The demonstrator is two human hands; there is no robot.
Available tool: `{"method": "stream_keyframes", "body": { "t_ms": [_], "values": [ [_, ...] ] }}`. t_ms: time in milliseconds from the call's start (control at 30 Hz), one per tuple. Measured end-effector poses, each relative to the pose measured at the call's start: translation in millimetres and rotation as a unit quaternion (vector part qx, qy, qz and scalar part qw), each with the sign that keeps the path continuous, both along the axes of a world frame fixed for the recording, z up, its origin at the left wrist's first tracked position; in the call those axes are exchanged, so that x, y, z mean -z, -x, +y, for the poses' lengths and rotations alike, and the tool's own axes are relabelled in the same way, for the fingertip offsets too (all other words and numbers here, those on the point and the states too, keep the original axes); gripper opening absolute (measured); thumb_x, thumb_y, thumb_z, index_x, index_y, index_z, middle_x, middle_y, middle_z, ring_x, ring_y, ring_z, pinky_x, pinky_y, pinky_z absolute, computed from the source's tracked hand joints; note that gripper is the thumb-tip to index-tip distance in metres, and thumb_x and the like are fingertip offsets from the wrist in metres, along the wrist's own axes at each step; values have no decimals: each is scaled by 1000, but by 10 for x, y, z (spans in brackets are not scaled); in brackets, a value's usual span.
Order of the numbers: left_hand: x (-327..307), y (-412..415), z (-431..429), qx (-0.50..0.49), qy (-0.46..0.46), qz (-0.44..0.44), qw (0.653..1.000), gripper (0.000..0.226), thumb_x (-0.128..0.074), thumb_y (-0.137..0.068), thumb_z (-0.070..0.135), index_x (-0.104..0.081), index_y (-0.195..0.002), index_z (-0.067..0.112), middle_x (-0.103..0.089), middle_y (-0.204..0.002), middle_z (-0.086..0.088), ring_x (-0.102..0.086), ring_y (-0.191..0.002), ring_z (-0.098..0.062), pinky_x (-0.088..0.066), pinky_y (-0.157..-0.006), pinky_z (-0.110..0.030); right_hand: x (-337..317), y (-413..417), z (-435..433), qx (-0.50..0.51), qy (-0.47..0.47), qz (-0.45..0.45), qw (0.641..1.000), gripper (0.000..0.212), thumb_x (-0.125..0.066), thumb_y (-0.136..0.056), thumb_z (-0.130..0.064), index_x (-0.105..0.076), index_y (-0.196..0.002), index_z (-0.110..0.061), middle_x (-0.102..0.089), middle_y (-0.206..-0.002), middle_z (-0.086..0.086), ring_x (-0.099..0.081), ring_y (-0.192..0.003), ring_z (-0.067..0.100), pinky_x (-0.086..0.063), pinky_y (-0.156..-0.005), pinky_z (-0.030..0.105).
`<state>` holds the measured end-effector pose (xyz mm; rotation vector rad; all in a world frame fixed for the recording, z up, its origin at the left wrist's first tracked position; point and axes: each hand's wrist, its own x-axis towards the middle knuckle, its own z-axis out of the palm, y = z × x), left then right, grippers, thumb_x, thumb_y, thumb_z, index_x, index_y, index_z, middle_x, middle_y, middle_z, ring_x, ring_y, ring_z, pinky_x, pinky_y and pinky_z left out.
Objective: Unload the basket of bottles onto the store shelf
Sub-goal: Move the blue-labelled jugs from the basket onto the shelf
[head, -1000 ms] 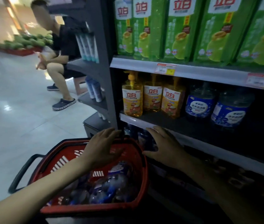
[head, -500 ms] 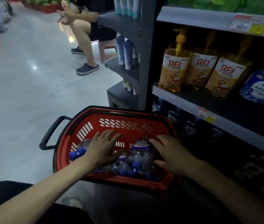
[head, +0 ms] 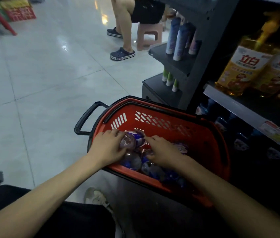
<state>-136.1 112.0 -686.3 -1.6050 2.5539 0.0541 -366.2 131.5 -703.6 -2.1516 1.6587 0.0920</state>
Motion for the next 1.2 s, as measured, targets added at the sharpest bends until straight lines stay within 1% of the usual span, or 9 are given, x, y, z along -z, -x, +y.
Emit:
{"method": "stream_keyframes", "body": {
  "t_ms": [67, 167, 367, 500, 633, 833, 1033, 1133, 1200],
  "values": [
    [-28, -107, 25, -6, 0, 2, 1000, 61, -54, -84, 57, -63, -134, 24, -69, -115, -3, -68, -100, -28, -55, -77, -37, 144, -203, -145, 5, -9, -10, 1000, 77, -72, -89, -35, -32, -154, -26, -45, -146, 8, -48, -131, 31, -49, -100, 45],
    [-9, -205, 67, 9, 8, 2, 1000, 48, -60, -87, 52, -70, -123, 21, -72, -106, -3, -69, -93, -28, -56, -74, -37, 334, -417, -322, 9, -1, -23, 1000, 89, -76, -85, -34, -25, -158, -27, -41, -150, 11, -47, -132, 35, -50, -100, 46],
    [91, -256, 70, 15, 34, 40, 999, 43, -52, -94, 50, -68, -125, 23, -71, -111, 0, -68, -97, -24, -54, -83, -36, 616, -681, -446, -16, 57, -30, 998, 110, -85, -75, -33, -19, -161, -14, -39, -153, 12, -40, -140, 31, -46, -104, 44],
    [105, -243, 23, 4, 47, 70, 996, 39, -51, -96, 48, -68, -121, 23, -70, -111, 1, -67, -98, -22, -50, -84, -36, 646, -707, -479, -51, 95, -44, 993, 108, -85, -75, -35, -23, -161, -13, -42, -151, 16, -44, -137, 33, -46, -107, 46],
    [139, -225, -11, -3, 48, 93, 995, 42, -51, -98, 45, -64, -132, 24, -69, -122, 2, -65, -108, -22, -48, -95, -37, 706, -776, -436, -78, 114, -55, 989, 104, -83, -76, -30, -22, -160, -18, -41, -152, 17, -43, -140, 34, -45, -110, 49],
    [213, -245, -3, -16, 60, 114, 992, 39, -53, -97, 41, -67, -127, 21, -68, -119, 1, -61, -110, -22, -50, -96, -38, 779, -890, -447, -55, 99, -51, 992, 118, -85, -76, -44, -4, -159, -23, -26, -162, 17, -26, -152, 34, -32, -120, 54],
    [269, -278, 7, -47, 73, 170, 982, 44, -60, -94, 40, -62, -133, 21, -62, -128, 0, -58, -117, -20, -54, -95, -35, 690, -893, -517, -54, 118, -93, 987, 98, -88, -71, -31, -34, -150, -13, -50, -142, 12, -51, -131, 30, -46, -108, 43],
    [272, -259, 13, -71, 83, 225, 968, 51, -62, -97, 42, -54, -143, 22, -59, -137, 1, -57, -124, -20, -52, -101, -36, 628, -787, -539, -59, 118, -97, 986, 99, -88, -68, -40, -34, -148, -16, -51, -137, 8, -56, -121, 26, -53, -95, 40],
    [239, -237, 7, -114, 83, 299, 944, 51, -56, -102, 46, -50, -147, 23, -58, -140, 3, -56, -127, -16, -53, -103, -36, 627, -691, -531, -21, 104, -123, 987, 100, -88, -69, -42, -33, -149, -20, -49, -138, 4, -57, -118, 22, -53, -95, 37]
  ]
}}
